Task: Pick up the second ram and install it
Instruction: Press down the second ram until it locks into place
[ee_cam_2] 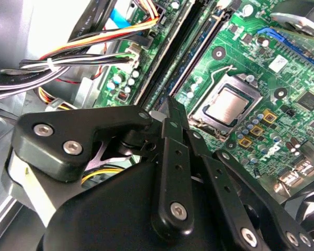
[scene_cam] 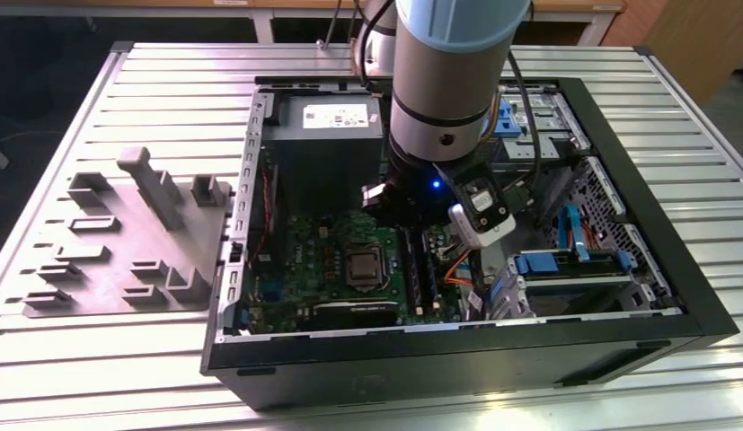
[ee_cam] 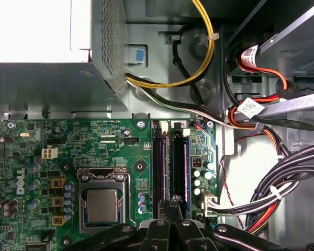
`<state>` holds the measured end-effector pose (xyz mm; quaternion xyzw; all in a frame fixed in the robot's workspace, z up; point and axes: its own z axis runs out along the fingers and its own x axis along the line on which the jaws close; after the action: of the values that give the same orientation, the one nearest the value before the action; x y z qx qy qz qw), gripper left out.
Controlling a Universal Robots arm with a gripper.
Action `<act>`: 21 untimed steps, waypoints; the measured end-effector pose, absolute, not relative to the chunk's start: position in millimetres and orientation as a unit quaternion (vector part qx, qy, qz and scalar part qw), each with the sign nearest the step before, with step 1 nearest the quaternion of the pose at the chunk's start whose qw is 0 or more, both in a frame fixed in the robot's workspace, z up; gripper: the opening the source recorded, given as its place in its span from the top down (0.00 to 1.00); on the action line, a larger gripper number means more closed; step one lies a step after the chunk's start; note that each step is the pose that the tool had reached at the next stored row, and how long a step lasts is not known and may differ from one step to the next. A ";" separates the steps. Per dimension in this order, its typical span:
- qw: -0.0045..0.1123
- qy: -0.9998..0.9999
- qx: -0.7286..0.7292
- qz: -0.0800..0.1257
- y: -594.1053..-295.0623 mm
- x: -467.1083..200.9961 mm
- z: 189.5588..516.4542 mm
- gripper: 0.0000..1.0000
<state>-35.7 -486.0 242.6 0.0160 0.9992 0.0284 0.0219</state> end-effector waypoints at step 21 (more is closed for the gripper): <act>0.022 0.999 0.016 0.028 -465.5 -35.7 241.8 0.90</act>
<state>-35.7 -465.5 241.8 0.0160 0.9992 0.0284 0.0219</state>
